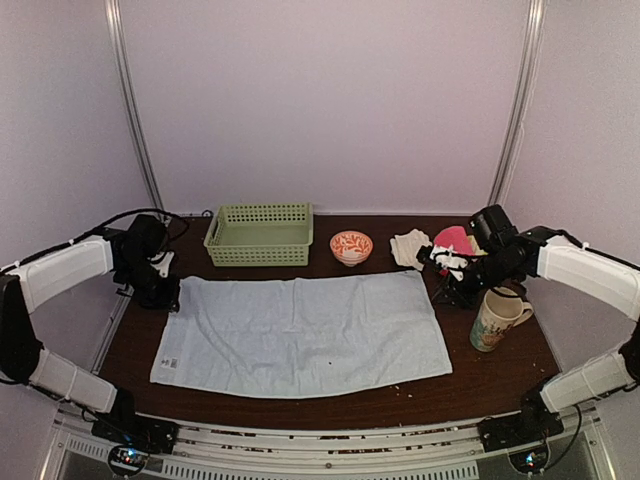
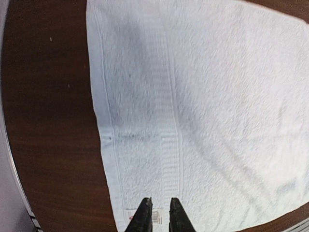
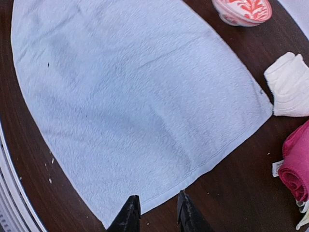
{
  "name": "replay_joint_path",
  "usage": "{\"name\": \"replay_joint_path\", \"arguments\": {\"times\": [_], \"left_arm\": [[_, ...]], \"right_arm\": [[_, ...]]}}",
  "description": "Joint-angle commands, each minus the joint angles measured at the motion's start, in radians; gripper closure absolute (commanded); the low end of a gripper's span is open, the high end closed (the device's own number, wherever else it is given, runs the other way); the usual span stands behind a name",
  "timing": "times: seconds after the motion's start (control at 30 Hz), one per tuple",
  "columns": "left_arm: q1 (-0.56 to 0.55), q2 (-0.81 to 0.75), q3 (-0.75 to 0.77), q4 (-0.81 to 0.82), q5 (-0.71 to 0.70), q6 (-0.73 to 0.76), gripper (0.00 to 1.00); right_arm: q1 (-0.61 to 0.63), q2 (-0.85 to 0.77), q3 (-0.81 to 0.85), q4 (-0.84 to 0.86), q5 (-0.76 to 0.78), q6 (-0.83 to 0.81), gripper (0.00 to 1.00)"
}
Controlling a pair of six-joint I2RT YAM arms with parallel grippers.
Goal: Roll the towels
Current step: Flatten out the towel at the center of the board, then adjust the towel at the center of the board.
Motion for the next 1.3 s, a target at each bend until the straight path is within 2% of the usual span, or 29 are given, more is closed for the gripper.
{"name": "replay_joint_path", "arguments": {"times": [0.0, 0.13, 0.33, 0.53, 0.97, 1.1, 1.27], "left_arm": [[-0.007, 0.03, -0.045, -0.131, 0.048, 0.01, 0.89], [-0.013, 0.092, -0.069, -0.141, 0.071, -0.018, 0.93], [-0.019, 0.129, -0.132, -0.096, 0.049, -0.069, 0.94], [-0.019, 0.145, -0.159, -0.1, -0.004, -0.101, 0.93], [-0.051, 0.116, -0.236, -0.128, 0.046, -0.165, 0.9], [-0.119, 0.096, -0.248, -0.154, 0.035, -0.2, 0.91], [-0.124, 0.073, -0.238, -0.169, 0.027, -0.205, 0.9]], "right_arm": [[0.057, -0.025, -0.078, -0.089, 0.099, -0.135, 0.76], [0.115, -0.015, -0.142, -0.085, 0.158, -0.168, 0.8], [0.224, 0.017, -0.199, -0.015, 0.27, -0.151, 0.84], [0.278, 0.116, -0.249, 0.039, 0.417, -0.155, 0.89], [0.498, 0.104, -0.333, -0.144, 0.515, -0.135, 0.9], [0.519, 0.085, -0.322, -0.201, 0.516, -0.118, 0.9], [0.521, 0.063, -0.298, -0.275, 0.524, -0.099, 0.89]]}}
